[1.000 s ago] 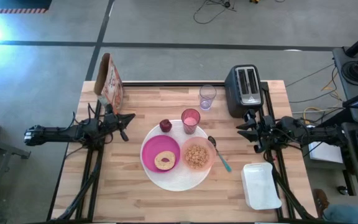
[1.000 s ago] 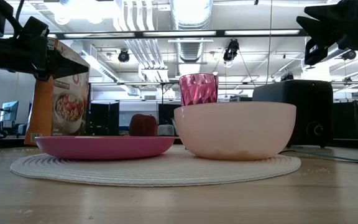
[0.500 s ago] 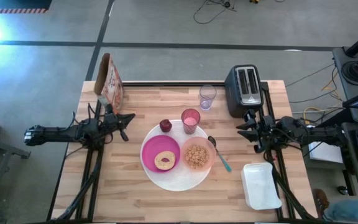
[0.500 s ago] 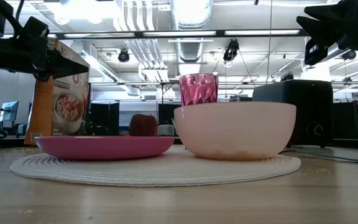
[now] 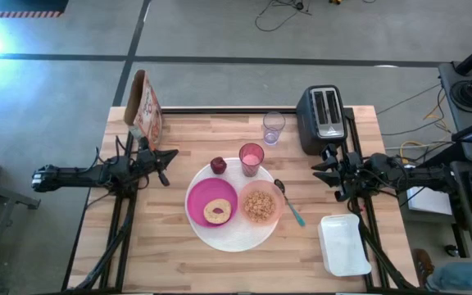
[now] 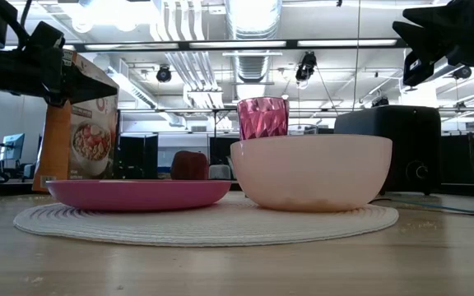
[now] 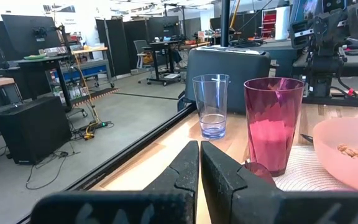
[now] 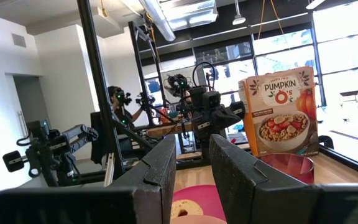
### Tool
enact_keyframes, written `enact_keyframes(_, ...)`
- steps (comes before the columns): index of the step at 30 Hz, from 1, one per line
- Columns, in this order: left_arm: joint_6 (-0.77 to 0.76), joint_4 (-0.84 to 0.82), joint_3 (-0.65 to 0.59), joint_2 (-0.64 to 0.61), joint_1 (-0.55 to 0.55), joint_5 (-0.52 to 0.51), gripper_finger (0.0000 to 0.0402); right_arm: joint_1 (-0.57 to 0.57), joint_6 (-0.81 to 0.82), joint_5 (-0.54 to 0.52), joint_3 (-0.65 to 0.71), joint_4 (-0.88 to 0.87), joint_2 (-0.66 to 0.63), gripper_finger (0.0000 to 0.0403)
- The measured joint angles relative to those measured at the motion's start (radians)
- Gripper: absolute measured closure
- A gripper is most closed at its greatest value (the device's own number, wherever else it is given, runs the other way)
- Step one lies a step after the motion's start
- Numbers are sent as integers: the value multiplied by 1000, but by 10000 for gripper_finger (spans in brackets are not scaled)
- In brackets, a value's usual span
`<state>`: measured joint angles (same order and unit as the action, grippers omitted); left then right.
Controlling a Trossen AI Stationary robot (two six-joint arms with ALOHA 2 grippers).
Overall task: Arrange a breakfast setting
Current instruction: Return to Home Position
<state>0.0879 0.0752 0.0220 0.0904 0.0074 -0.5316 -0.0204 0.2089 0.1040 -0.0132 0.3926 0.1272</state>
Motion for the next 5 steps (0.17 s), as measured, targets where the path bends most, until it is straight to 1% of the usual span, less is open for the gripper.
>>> enact_keyframes(5, 0, -1, 0, 0, 0, 0, 402, 0, 0, 0, 0, 0, 0, 314)
